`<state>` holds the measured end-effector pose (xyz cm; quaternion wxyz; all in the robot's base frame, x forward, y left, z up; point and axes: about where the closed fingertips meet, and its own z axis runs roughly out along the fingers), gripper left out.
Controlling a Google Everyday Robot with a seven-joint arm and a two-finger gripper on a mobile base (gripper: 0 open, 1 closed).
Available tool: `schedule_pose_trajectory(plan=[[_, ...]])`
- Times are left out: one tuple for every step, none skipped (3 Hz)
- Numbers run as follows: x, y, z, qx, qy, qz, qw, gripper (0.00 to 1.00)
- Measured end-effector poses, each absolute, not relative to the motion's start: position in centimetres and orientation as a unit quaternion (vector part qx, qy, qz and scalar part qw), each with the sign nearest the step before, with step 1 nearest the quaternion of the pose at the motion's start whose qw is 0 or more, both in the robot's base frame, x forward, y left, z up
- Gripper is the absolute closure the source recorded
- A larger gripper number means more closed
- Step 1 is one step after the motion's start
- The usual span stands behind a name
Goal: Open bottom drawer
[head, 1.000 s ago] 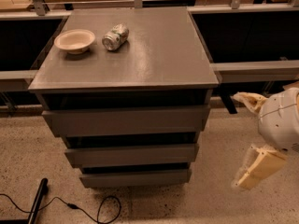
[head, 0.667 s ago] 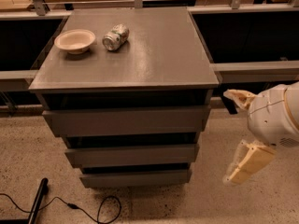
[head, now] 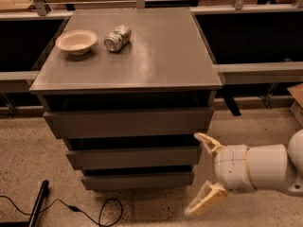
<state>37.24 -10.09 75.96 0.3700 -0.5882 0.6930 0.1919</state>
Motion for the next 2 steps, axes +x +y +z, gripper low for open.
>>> schedule_pose_trajectory(plan=[[38.7, -8.71, 75.49, -0.559, 0.679, 0.211, 0.427, 0.0], [38.85, -8.56, 75.23, -0.566, 0.676, 0.211, 0.422, 0.0]])
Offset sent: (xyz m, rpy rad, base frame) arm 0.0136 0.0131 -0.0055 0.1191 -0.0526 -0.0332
